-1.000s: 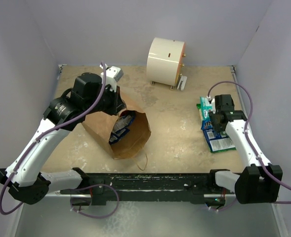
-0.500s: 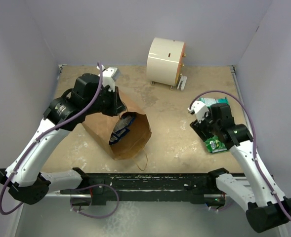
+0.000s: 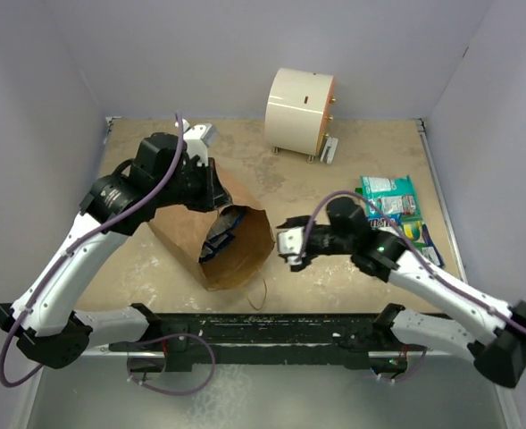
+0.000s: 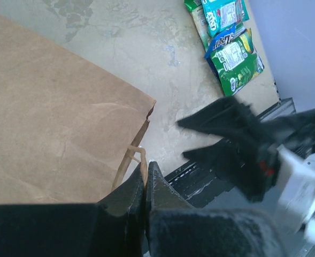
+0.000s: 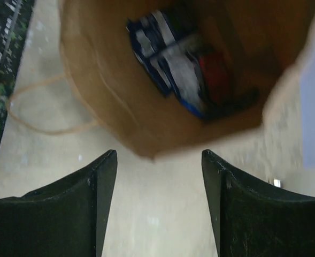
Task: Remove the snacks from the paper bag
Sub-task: Take out the snack from the paper bag.
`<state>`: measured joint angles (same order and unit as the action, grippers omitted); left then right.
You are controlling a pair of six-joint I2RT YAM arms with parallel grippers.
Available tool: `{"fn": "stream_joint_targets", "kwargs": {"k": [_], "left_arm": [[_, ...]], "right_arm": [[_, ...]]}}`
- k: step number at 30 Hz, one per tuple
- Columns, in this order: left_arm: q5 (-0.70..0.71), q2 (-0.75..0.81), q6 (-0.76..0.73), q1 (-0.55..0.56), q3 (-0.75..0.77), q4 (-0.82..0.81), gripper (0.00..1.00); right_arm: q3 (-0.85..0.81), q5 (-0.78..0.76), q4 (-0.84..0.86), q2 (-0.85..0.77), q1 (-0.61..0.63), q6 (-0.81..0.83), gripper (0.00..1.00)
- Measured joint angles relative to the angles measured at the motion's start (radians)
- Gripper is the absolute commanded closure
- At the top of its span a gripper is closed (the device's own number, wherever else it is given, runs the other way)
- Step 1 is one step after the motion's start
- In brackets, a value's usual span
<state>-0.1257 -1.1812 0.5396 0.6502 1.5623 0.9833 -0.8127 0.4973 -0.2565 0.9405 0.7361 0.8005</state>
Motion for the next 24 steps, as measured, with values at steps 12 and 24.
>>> {"fn": "stream_joint_targets", "kwargs": {"k": [12, 24], "left_arm": [[0.003, -0.047, -0.001, 0.0, 0.043, 0.042, 1.0], [-0.001, -0.064, -0.047, -0.002, 0.127, 0.087, 1.0]], "right_arm": [[-0.042, -0.075, 0.475, 0.566, 0.225, 0.138, 0.44], [-0.224, -0.116, 0.55, 0.884, 0.25, 0.338, 0.47]]}}
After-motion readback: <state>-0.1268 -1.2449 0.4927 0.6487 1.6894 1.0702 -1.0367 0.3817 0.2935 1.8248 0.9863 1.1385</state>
